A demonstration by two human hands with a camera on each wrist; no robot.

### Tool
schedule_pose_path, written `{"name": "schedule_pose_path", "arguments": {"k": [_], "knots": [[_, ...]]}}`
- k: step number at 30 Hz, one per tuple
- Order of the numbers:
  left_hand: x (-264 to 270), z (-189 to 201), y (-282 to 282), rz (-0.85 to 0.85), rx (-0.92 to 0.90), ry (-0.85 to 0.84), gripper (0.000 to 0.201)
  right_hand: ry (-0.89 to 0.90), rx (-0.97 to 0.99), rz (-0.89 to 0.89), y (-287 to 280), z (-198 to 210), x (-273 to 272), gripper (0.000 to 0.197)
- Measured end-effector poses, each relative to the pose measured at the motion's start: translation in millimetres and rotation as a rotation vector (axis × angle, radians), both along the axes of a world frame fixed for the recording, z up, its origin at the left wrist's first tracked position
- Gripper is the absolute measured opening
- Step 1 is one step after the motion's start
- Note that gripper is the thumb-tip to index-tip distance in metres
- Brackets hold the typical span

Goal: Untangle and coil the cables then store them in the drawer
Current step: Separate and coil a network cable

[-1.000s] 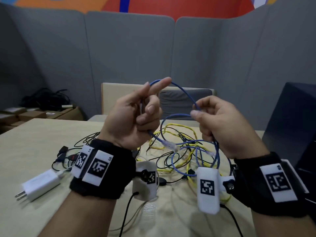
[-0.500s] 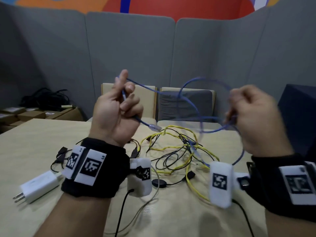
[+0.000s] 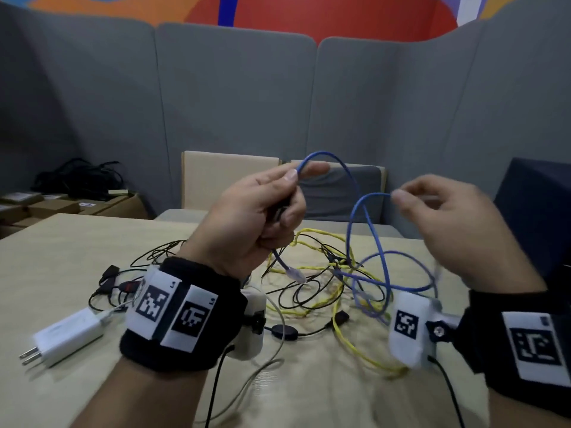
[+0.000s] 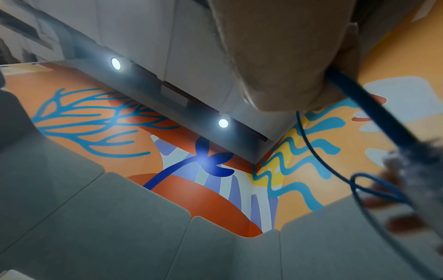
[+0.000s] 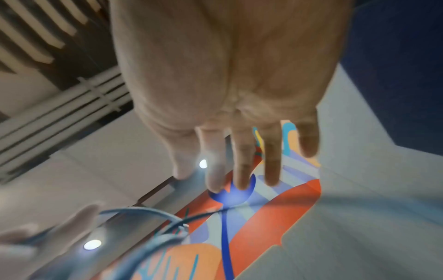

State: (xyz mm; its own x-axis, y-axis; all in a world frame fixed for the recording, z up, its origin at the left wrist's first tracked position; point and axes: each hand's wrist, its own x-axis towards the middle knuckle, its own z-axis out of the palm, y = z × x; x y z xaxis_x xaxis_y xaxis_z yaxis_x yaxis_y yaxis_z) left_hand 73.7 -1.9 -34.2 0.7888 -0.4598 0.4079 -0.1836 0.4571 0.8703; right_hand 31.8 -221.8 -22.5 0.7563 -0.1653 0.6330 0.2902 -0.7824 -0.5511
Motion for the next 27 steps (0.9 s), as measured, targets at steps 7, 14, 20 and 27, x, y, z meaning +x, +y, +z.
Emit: {"name": "schedule_pose_path", "arguments": {"k": [7,14,20,27], "knots": [[-4,-2,-4,-0.056,0.009,0.025,0.033,-0.024,0.181,0.355,45,-18,14,0.021],[-3,7,6,-0.318,-0.376,0.097,0.04,0.202,0.552,0.586,48,-22,17,0.014],[-7,17,22,-0.344,-0.595,0.046,0.043,0.398,0.127,0.516,36,-30,20,0.016],[-7,14,10,0.008,-0.595,-0.014,0.042,0.381,-0.01,0.499,34,-26,19,0.023]]}}
